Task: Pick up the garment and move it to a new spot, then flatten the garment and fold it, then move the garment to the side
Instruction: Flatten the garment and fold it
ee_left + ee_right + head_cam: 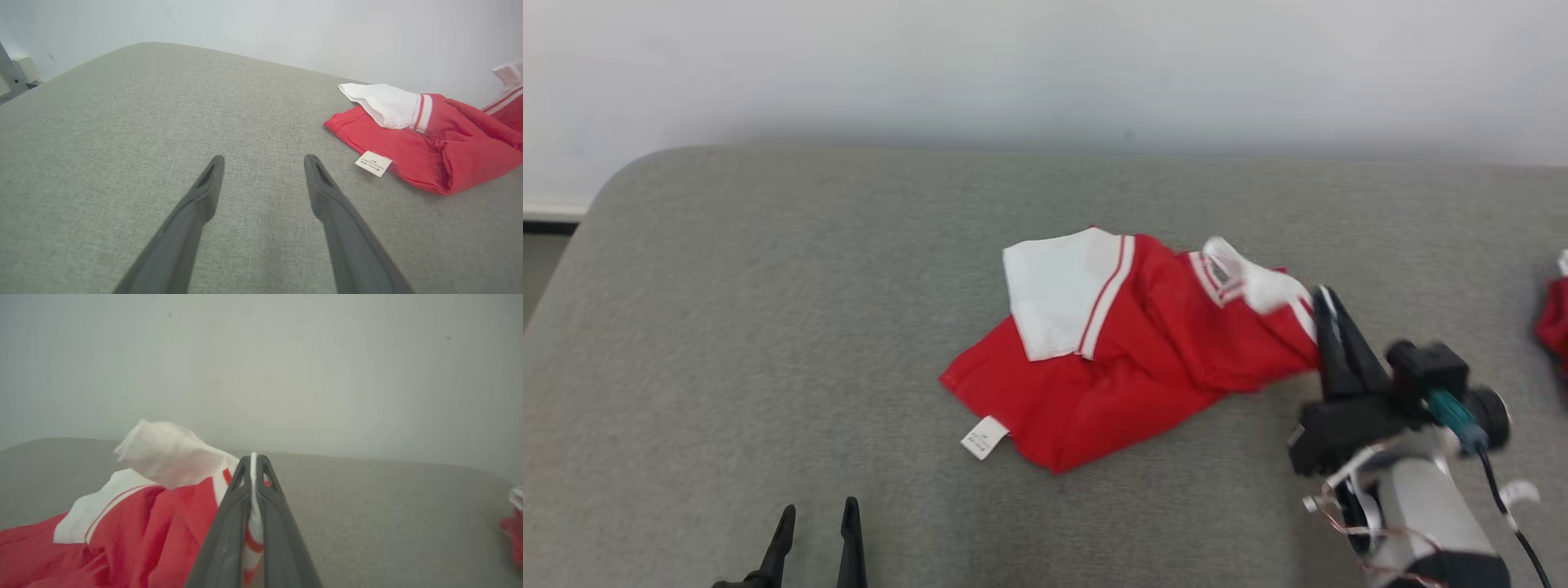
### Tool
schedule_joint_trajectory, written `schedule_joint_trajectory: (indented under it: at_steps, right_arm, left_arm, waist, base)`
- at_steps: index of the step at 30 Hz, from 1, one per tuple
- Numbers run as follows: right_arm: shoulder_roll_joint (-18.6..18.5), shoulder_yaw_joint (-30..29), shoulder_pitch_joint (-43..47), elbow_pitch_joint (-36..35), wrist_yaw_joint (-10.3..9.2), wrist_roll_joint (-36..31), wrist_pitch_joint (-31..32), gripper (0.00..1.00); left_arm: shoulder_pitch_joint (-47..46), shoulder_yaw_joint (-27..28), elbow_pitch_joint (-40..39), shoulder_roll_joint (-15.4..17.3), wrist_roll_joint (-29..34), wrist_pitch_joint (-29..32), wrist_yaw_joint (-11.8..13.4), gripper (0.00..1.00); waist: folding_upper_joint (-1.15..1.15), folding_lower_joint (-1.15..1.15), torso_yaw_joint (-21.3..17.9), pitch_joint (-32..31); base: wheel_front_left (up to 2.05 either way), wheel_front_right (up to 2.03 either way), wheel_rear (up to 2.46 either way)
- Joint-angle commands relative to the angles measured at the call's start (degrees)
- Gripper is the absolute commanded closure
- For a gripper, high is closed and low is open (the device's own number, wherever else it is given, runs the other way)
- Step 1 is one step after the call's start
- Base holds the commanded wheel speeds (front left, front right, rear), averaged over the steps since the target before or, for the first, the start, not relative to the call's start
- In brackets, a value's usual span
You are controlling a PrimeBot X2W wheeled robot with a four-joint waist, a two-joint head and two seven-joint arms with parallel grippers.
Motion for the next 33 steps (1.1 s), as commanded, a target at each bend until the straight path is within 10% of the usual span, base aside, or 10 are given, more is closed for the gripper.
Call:
schedule_joint_trajectory:
  at_steps: [1,10,13,33]
  right_arm:
    - [0.5,-3.0,3.3,-0.6,-0.13,-0.7,0.0,1.0]
    - [2.0,-11.8,10.0,1.2,-0.13,-1.9,0.0,1.0]
    - [2.4,-14.5,10.5,2.5,-0.13,-2.4,0.0,0.0]
    - [3.8,-9.9,9.2,0.3,-0.13,-1.2,0.0,0.0]
  left_arm:
    - [0.4,0.2,0.2,0.0,0.8,-0.2,-0.2,0.0]
    - [-0.7,0.8,1.0,0.0,0.8,-0.2,-0.5,0.0]
    - [-0.8,0.7,1.3,0.0,0.9,-0.2,-0.5,0.0]
    - [-0.5,0.4,1.9,0.0,0.6,-0.2,-0.7,0.0]
  waist:
    - [0.0,0.01,-5.8,-2.5]
    - [0.0,0.01,-11.0,-2.5]
    - [0.0,0.01,-11.7,-2.5]
    - [0.0,0.01,-7.8,-1.6]
  base:
    - [0.0,0.0,0.0]
    - [0.0,0.0,0.0]
    - [0.0,0.0,0.0]
    - [0.0,0.0,0.0]
